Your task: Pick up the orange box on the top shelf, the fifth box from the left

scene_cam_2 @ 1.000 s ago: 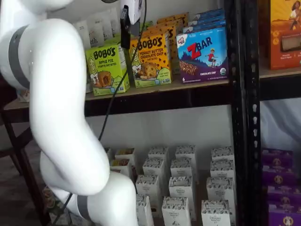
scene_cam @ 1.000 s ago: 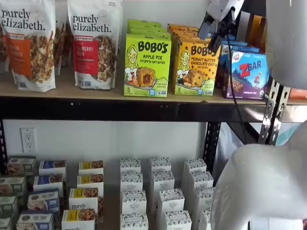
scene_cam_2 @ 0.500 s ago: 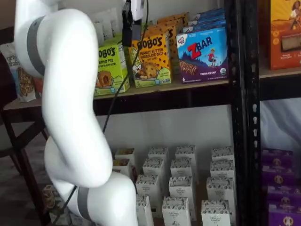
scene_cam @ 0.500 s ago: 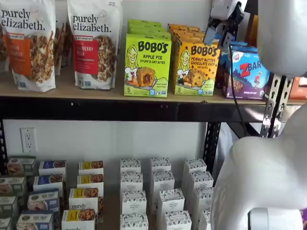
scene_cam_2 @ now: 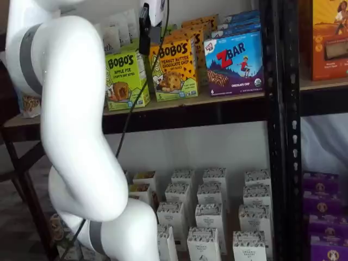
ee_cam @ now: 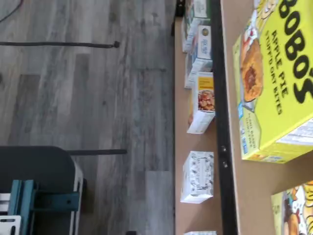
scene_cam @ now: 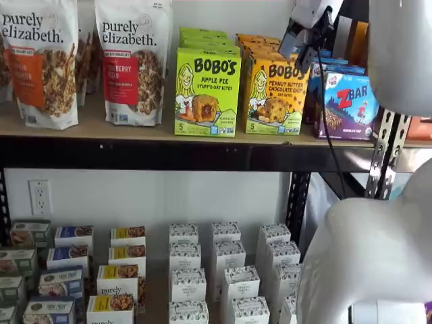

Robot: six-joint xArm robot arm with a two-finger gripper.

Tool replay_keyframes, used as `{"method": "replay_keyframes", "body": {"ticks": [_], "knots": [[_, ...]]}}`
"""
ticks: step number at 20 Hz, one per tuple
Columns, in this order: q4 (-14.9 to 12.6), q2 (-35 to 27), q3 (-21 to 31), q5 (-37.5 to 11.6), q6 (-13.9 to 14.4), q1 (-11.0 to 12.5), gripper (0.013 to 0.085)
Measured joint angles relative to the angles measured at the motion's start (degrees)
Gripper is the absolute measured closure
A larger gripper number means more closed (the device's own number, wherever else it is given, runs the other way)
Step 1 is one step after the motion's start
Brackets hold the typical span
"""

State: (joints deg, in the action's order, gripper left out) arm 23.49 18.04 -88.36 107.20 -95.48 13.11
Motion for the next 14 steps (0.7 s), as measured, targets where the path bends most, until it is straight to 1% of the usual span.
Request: {"method": "replay_keyframes", "body": {"ticks": [5, 8, 11, 14], "knots": [[0.12, -0.29, -0.65, -0.16, 0.55, -0.4, 0.013], [1.05, -0.69, -1.3, -0.1, 0.89, -0.32, 0.013], [2.14, -0.36, -0.86, -1.95, 1.13, -0.22, 0.013], [1.64, -0.07, -0.43, -4.27, 1.42, -0.87, 0.013]]}}
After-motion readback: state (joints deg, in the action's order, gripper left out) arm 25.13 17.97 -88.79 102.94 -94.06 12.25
